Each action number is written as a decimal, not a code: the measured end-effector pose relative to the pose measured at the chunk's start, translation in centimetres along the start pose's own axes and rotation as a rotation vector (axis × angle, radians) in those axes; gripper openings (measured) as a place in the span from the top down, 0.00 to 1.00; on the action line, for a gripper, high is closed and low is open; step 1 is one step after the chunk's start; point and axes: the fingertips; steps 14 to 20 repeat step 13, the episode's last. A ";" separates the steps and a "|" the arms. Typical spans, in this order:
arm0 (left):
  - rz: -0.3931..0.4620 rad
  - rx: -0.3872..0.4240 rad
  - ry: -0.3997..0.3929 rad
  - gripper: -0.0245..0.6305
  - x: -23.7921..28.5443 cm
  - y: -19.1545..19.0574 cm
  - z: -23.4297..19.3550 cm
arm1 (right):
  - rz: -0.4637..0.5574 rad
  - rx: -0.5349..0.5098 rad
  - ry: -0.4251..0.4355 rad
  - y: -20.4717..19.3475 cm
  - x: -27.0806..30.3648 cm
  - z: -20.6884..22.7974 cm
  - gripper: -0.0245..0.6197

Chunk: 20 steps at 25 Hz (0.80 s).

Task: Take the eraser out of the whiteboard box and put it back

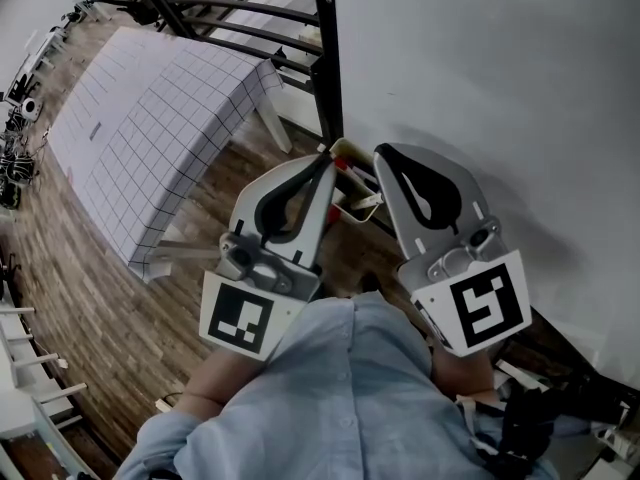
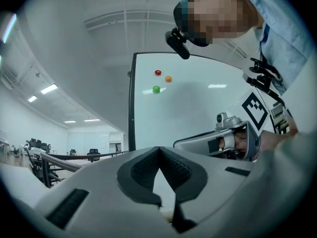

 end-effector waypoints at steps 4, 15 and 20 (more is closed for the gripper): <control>-0.005 0.001 0.003 0.96 0.1 -0.3 0.3 | 0.002 0.003 0.006 -0.2 -0.2 0.2 0.96; -0.006 0.006 0.010 0.96 0.0 -0.2 0.6 | 0.012 -0.001 0.019 -0.1 -0.3 0.1 0.96; -0.006 0.006 0.010 0.96 0.0 -0.2 0.6 | 0.012 -0.001 0.019 -0.1 -0.3 0.1 0.96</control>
Point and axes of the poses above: the fingertips, and each gripper's own axes: x forward along the fingers, z to its right, y out of its top, and after that the axes turned 11 degrees about y, right-handed
